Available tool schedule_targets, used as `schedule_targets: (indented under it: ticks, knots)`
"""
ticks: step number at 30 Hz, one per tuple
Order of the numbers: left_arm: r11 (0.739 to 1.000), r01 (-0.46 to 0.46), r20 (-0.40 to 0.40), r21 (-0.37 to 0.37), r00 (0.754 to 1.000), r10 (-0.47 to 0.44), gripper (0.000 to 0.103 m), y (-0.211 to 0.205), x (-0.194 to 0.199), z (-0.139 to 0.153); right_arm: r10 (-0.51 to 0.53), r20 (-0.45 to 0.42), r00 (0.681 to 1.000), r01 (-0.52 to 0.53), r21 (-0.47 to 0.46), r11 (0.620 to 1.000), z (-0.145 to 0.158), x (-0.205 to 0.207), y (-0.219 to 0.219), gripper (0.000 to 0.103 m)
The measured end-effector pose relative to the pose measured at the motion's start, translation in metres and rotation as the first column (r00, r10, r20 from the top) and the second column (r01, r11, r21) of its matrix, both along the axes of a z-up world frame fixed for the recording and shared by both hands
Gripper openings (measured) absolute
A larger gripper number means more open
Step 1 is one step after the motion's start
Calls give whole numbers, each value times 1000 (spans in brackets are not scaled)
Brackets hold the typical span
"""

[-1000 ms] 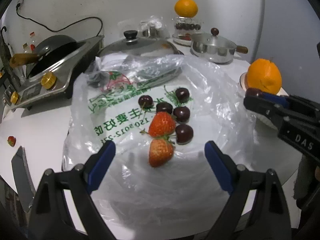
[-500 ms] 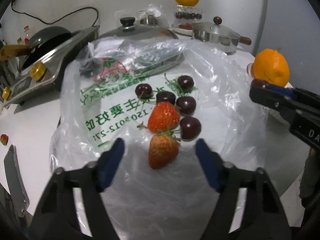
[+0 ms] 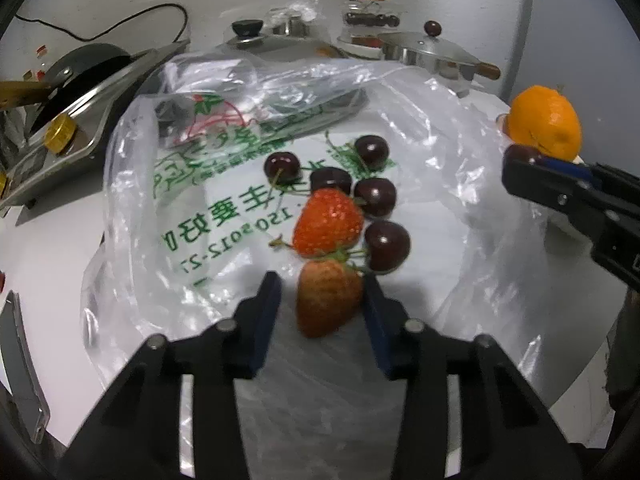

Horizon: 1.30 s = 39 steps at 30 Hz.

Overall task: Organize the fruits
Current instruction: 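Grasp a strawberry with the left gripper while the right gripper holds the cherry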

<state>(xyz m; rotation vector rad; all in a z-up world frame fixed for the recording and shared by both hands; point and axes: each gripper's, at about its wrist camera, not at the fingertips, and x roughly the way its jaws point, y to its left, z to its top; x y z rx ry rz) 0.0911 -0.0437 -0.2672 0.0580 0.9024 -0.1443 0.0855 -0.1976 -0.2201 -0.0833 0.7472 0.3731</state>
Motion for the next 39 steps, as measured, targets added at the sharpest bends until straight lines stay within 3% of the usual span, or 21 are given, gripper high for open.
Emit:
schedule_targets:
  ticks: [13, 39]
  knots:
    - [999, 12, 16, -38, 1000, -12, 33, 1, -8, 14, -5, 14, 1000, 5, -2, 1000, 6, -4, 0, 28]
    - [999, -13, 145, -39, 989, 18, 33, 0, -33, 69, -14, 93, 996, 13, 13, 1000, 37, -22, -12, 28]
